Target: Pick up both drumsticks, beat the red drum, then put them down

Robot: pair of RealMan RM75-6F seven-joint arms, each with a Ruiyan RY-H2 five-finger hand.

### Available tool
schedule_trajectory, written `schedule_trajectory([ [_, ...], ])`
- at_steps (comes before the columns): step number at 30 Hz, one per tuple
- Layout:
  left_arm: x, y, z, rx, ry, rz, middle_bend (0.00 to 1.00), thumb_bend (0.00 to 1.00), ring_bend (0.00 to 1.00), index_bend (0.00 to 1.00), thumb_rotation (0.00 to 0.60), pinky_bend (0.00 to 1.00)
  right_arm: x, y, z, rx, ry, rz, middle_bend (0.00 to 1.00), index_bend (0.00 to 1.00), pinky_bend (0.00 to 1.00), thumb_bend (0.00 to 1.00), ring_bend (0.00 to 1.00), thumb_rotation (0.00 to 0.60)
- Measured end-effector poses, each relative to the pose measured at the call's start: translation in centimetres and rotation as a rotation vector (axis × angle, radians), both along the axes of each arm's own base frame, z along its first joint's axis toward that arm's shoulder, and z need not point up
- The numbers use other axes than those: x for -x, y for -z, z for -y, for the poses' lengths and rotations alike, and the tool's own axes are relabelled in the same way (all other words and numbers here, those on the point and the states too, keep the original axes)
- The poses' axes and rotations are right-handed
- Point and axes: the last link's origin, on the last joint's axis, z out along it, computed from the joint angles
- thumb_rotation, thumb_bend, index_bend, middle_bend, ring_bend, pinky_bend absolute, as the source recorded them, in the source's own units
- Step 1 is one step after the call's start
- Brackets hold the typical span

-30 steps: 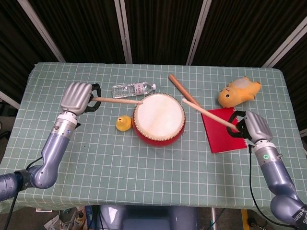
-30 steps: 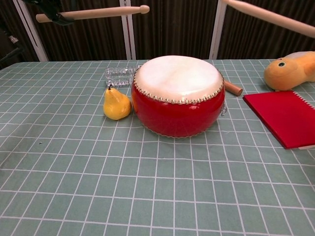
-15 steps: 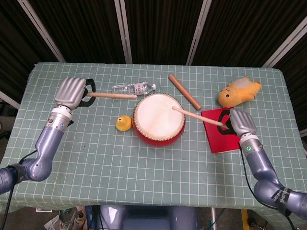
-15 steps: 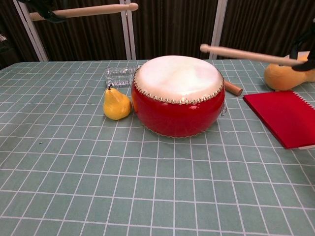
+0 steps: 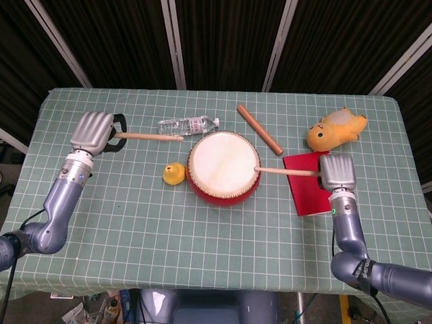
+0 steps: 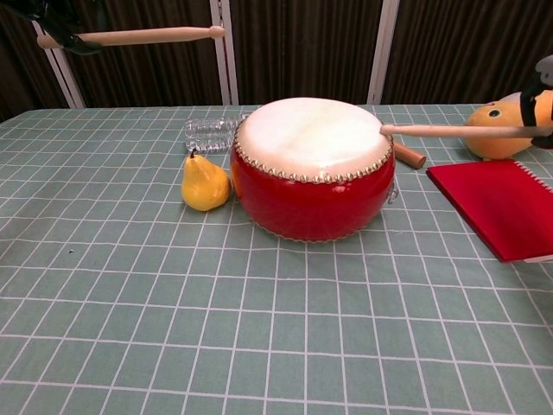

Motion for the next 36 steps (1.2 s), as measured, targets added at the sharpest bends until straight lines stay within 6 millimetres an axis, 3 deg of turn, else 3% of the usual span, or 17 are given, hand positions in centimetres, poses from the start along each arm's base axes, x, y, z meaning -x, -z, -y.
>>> schedule_trajectory([
  [8, -4.2, 1.8, 0.0, -0.006, 0.063, 0.005, 1.00, 0.54, 1.00, 0.78, 0.600, 1.00, 0.7, -4.0, -2.9, 0.092, 0.022, 0.277, 1.00, 0.94, 1.00, 0.69, 1.00, 0.600],
  [15, -8.1, 5.8, -0.4, 0.040, 0.063, 0.051, 1.00, 0.54, 1.00, 0.78, 0.600, 1.00, 1.9, -4.8, -4.5, 0.075, 0.016, 0.340, 1.00, 0.94, 1.00, 0.69, 1.00, 0.600],
  [20, -9.6, 8.4, -1.1, 0.050, 0.051, 0.030, 1.00, 0.54, 1.00, 0.78, 0.600, 1.00, 2.8, -5.1, -4.8, 0.065, 0.028, 0.366, 1.00, 0.94, 1.00, 0.69, 1.00, 0.600],
  [25, -9.3, 10.8, -1.9, 0.070, 0.014, -0.100, 1.00, 0.55, 1.00, 0.78, 0.600, 1.00, 4.1, -5.3, -5.0, 0.058, 0.048, 0.374, 1.00, 0.94, 1.00, 0.69, 1.00, 0.600],
  [30, -7.9, 12.9, -1.8, 0.145, -0.073, -0.368, 1.00, 0.55, 1.00, 0.78, 0.600, 1.00, 5.1, -5.5, -5.2, 0.057, 0.068, 0.376, 1.00, 0.94, 1.00, 0.69, 1.00, 0.600],
  [36, -6.1, 13.7, -1.5, 0.232, -0.208, -0.515, 1.00, 0.55, 1.00, 0.79, 0.600, 1.00, 5.3, -5.6, -5.3, 0.063, 0.066, 0.372, 1.00, 0.94, 1.00, 0.69, 1.00, 0.600],
])
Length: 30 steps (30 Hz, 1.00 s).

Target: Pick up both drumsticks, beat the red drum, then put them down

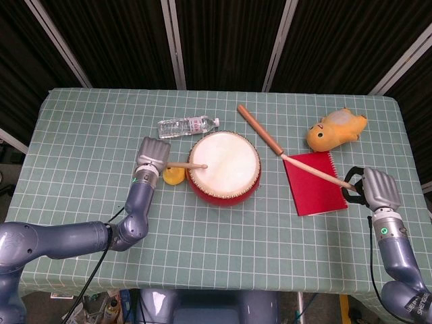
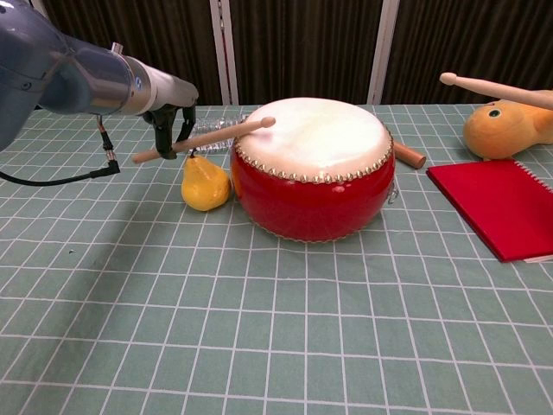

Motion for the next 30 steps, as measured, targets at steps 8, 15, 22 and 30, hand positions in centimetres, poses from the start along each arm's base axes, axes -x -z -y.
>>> schedule_trajectory([
  [8, -2.0, -3.1, -0.8, -0.133, 0.096, 0.207, 1.00, 0.55, 1.00, 0.79, 0.600, 1.00, -1.9, -0.2, 0.0, 0.029, -0.053, -0.020, 1.00, 0.94, 1.00, 0.69, 1.00, 0.600],
  [15, -3.6, -10.6, -0.2, -0.269, 0.263, 0.466, 1.00, 0.55, 1.00, 0.79, 0.600, 1.00, -4.9, -1.0, 1.0, 0.076, -0.140, -0.004, 1.00, 0.94, 1.00, 0.69, 1.00, 0.600],
  [22, -2.3, -14.0, -0.3, -0.323, 0.255, 0.495, 1.00, 0.55, 1.00, 0.79, 0.600, 1.00, -7.6, -0.8, 2.2, 0.076, -0.192, 0.046, 1.00, 0.94, 1.00, 0.69, 1.00, 0.600],
  [30, -1.0, -15.2, -0.7, -0.319, 0.246, 0.506, 1.00, 0.55, 1.00, 0.79, 0.600, 1.00, -10.0, 1.3, 3.7, 0.035, -0.226, 0.039, 1.00, 0.94, 1.00, 0.69, 1.00, 0.600],
])
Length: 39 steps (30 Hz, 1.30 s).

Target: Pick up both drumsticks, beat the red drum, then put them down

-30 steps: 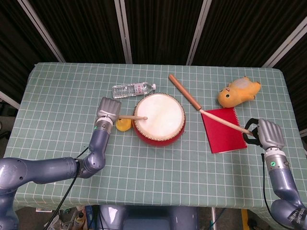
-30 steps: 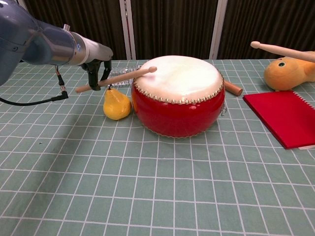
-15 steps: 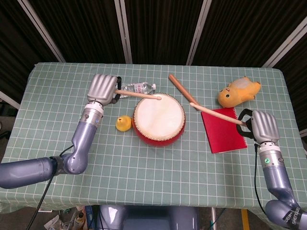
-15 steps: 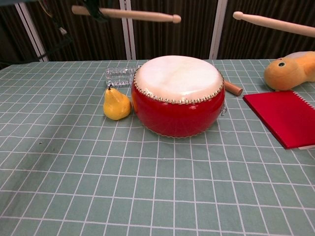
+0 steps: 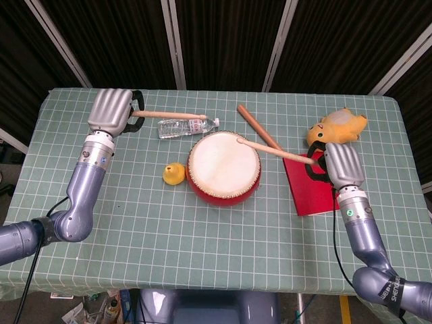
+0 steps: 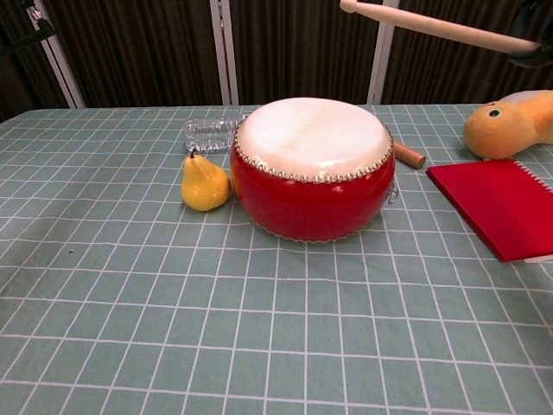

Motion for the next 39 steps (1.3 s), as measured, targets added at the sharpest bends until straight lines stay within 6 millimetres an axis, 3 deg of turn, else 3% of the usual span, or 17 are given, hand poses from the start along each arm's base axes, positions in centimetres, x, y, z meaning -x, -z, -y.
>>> schedule_trajectory([
  [6, 1.4, -0.2, -0.3, 0.013, -0.013, -0.005, 1.00, 0.55, 1.00, 0.79, 0.600, 1.00, 0.2, 2.7, 0.6, -0.049, 0.003, -0.094, 1.00, 0.94, 1.00, 0.70, 1.00, 0.600],
  [14, 3.9, 0.0, -0.9, 0.037, -0.042, -0.029, 1.00, 0.55, 1.00, 0.79, 0.600, 1.00, 3.7, 7.3, 1.0, -0.078, -0.027, -0.685, 1.00, 0.94, 1.00, 0.70, 1.00, 0.600],
  [18, 4.3, 0.1, -0.9, 0.041, -0.049, -0.029, 1.00, 0.55, 1.00, 0.79, 0.600, 1.00, 4.1, 8.2, 1.1, -0.061, -0.035, -0.828, 1.00, 0.94, 1.00, 0.70, 1.00, 0.600],
  [21, 4.2, 0.2, -0.9, 0.041, -0.047, -0.026, 1.00, 0.55, 1.00, 0.79, 0.600, 1.00, 3.9, 7.9, 1.2, -0.030, -0.023, -0.806, 1.00, 0.94, 1.00, 0.69, 1.00, 0.600],
  [29, 2.2, 0.6, -0.6, 0.035, -0.012, -0.014, 1.00, 0.55, 1.00, 0.79, 0.600, 1.00, 2.6, 4.3, -0.2, 0.056, 0.026, -0.498, 1.00, 0.94, 1.00, 0.70, 1.00, 0.600],
  [34, 0.2, 2.1, -0.2, 0.052, 0.000, 0.019, 1.00, 0.55, 1.00, 0.79, 0.600, 1.00, 3.8, 1.8, -2.1, 0.080, 0.048, -0.384, 1.00, 0.94, 1.00, 0.70, 1.00, 0.600],
  [39, -2.0, 4.5, -0.1, 0.050, 0.023, 0.044, 1.00, 0.55, 1.00, 0.79, 0.600, 1.00, 5.2, 1.0, -3.1, 0.073, 0.056, -0.340, 1.00, 0.94, 1.00, 0.70, 1.00, 0.600],
])
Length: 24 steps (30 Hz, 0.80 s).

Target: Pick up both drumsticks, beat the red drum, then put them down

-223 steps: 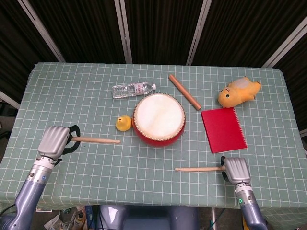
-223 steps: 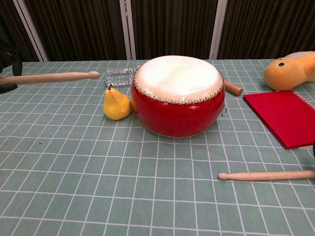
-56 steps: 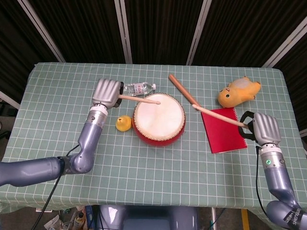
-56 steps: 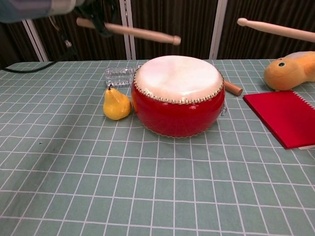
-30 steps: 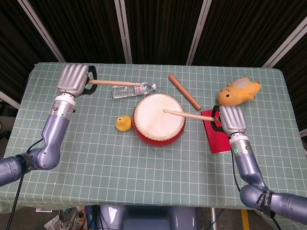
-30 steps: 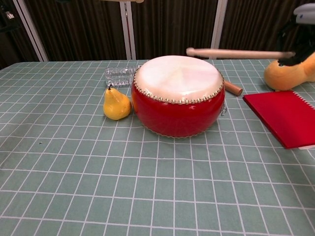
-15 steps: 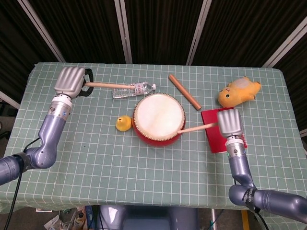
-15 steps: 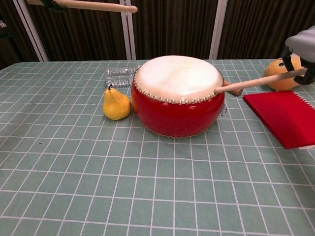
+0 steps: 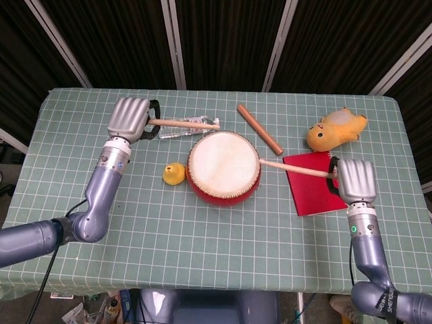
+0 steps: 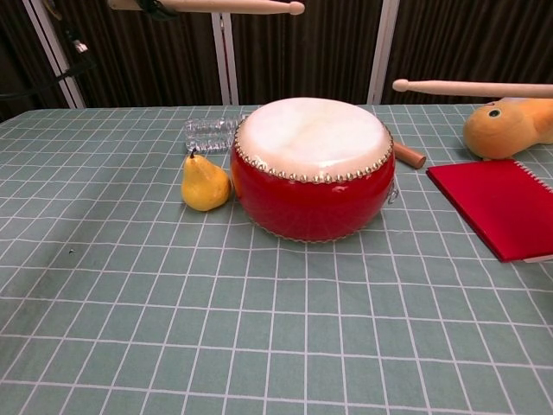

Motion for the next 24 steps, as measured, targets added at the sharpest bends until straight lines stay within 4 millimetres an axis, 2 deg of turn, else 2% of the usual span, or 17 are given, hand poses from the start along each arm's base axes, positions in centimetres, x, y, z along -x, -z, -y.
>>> schedule_trajectory([
  [5, -2.2, 2.7, 0.0, -0.015, 0.032, 0.039, 1.00, 0.55, 1.00, 0.79, 0.600, 1.00, 1.6, -0.7, -0.4, -0.004, 0.013, 0.041, 1.00, 0.94, 1.00, 0.70, 1.00, 0.600],
  [10, -3.7, 6.7, 0.0, 0.017, 0.050, 0.013, 1.00, 0.55, 1.00, 0.79, 0.600, 1.00, 3.3, -1.2, -0.4, -0.015, 0.033, 0.075, 1.00, 0.94, 1.00, 0.70, 1.00, 0.600],
  [15, -2.5, 9.9, 0.1, 0.099, 0.022, -0.137, 1.00, 0.55, 1.00, 0.79, 0.600, 1.00, 3.9, -1.1, -0.5, -0.032, 0.042, 0.075, 1.00, 0.94, 1.00, 0.70, 1.00, 0.600],
  [18, -1.4, 11.0, 0.2, 0.137, -0.028, -0.262, 1.00, 0.55, 1.00, 0.79, 0.600, 1.00, 4.1, -1.3, -0.5, -0.030, 0.046, 0.074, 1.00, 0.94, 1.00, 0.70, 1.00, 0.600],
  [24, 0.4, 11.4, 0.2, 0.200, -0.164, -0.428, 1.00, 0.55, 1.00, 0.79, 0.600, 1.00, 4.6, -1.4, -0.5, -0.022, 0.059, 0.066, 1.00, 0.94, 1.00, 0.70, 1.00, 0.600],
])
